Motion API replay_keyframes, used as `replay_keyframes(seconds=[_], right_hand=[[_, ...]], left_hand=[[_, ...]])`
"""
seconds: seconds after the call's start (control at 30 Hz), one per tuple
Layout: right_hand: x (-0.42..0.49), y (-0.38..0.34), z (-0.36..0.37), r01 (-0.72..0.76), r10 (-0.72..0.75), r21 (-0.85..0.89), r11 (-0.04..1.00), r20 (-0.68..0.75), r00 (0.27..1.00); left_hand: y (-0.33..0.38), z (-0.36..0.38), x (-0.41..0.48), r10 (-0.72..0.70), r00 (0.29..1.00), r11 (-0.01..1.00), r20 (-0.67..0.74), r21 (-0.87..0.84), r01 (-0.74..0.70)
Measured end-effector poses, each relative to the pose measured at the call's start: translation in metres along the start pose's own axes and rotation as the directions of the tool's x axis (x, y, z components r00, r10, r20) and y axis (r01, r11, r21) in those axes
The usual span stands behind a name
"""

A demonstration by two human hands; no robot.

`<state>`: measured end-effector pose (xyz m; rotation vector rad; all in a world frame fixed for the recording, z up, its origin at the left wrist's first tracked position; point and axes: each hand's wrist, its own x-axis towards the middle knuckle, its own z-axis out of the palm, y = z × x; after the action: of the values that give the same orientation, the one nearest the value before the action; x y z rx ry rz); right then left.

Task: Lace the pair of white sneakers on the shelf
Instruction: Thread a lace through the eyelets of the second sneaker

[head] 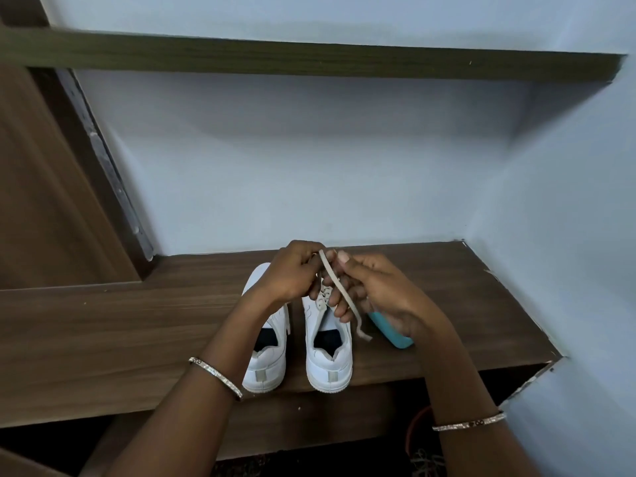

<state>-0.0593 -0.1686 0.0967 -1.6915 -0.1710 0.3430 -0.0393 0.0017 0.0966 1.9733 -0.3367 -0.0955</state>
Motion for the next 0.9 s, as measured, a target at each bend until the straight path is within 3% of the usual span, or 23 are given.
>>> replay_keyframes(seconds=[0.07,0.13,0.27,0.4,0.47,0.53,0.63,0.77,0.83,0.9], right_hand=[[0.000,0.012,0.005,-0.140,0.139,0.109,0.984,0.009,0.990],[0.001,0.020,0.013,-0.189,0.193,0.196,0.962,-0.001,0.981],[0.011,0.031,0.030,-0.309,0.399,0.426,0.850,-0.140,0.906],[0.024,0.051,0.045,-0.506,0.558,0.618,0.601,0.128,0.820],[0.031,0.058,0.049,-0.497,0.554,0.725,0.476,0.191,0.810],[0.035,0.057,0.049,-0.434,0.518,0.797,0.420,0.182,0.835],[0.035,0.057,0.042,-0.393,0.530,0.824,0.408,0.136,0.837],[0.032,0.068,0.027,-0.355,0.601,0.848,0.393,0.056,0.797],[0.027,0.069,0.023,-0.363,0.604,0.799,0.480,-0.001,0.797],[0.022,0.066,0.021,-0.403,0.585,0.644,0.650,-0.086,0.806]], left_hand=[[-0.006,0.000,0.001,-0.045,0.999,0.998,0.020,-0.035,0.046],[-0.014,0.000,0.001,-0.057,0.998,0.998,0.008,-0.025,0.057],[-0.021,-0.003,-0.001,-0.068,0.995,0.983,-0.070,-0.175,0.055],[-0.019,-0.007,-0.004,-0.056,0.996,0.978,0.072,-0.196,0.070],[-0.019,-0.007,-0.006,-0.062,0.985,0.974,0.164,-0.207,0.095],[-0.021,-0.008,-0.007,-0.054,0.971,0.973,0.235,-0.205,0.103],[-0.030,-0.020,-0.010,-0.062,0.944,0.982,0.325,-0.148,0.115],[-0.060,-0.044,-0.011,-0.207,0.852,0.977,0.481,0.053,0.207],[-0.068,-0.048,-0.011,-0.286,0.827,0.953,0.484,0.234,0.193],[-0.073,-0.044,-0.010,-0.308,0.842,0.946,0.443,0.237,0.221]])
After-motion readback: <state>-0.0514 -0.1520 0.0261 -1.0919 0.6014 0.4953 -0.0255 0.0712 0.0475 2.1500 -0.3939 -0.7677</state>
